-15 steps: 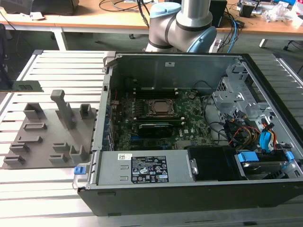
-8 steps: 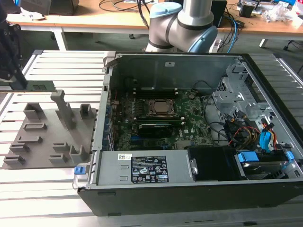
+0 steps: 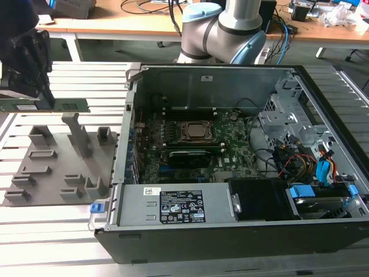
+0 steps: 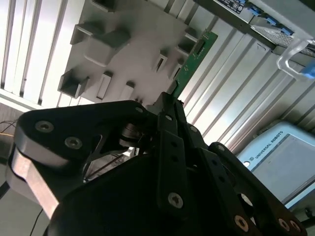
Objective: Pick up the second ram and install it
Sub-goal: 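Pick up the second ram and move it above second insertion slot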
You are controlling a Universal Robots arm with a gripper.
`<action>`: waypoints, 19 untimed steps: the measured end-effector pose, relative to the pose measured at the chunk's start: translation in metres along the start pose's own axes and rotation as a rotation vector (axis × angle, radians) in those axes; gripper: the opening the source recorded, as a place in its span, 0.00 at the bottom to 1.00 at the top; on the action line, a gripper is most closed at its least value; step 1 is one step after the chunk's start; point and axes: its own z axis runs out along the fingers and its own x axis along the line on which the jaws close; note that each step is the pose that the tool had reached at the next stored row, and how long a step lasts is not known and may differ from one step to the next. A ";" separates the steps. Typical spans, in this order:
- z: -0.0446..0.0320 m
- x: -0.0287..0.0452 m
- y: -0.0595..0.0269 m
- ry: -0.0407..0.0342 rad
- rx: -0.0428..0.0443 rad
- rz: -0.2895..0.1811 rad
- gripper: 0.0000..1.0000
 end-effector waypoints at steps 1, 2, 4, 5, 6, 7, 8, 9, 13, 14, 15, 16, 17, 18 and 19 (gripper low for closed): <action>-0.0001 -0.0001 -0.0020 0.0001 -0.0001 0.000 0.14; -0.0001 -0.0001 -0.0038 0.0002 -0.0001 0.000 0.14; -0.0002 -0.0003 -0.0113 0.0005 -0.0001 0.000 0.14; -0.0002 -0.0004 -0.0157 0.0006 0.0000 0.000 0.14; -0.0003 -0.0005 -0.0192 0.0008 0.0000 0.000 0.14; -0.0003 -0.0006 -0.0222 0.0009 0.0000 0.000 0.14; -0.0004 -0.0006 -0.0245 0.0010 0.0000 0.000 0.14; -0.0004 -0.0007 -0.0282 0.0012 0.0000 0.000 0.14; -0.0006 -0.0011 -0.0418 0.0015 0.0000 0.000 0.14; -0.0007 -0.0012 -0.0440 0.0017 -0.0001 0.000 0.14; -0.0007 -0.0012 -0.0461 0.0017 0.0000 0.000 0.14; -0.0007 -0.0013 -0.0485 0.0017 0.0000 0.000 0.14; -0.0008 -0.0013 -0.0514 0.0019 -0.0001 0.000 0.14; -0.0008 -0.0014 -0.0538 0.0021 -0.0001 0.000 0.14; -0.0009 -0.0015 -0.0573 0.0022 -0.0001 0.000 0.14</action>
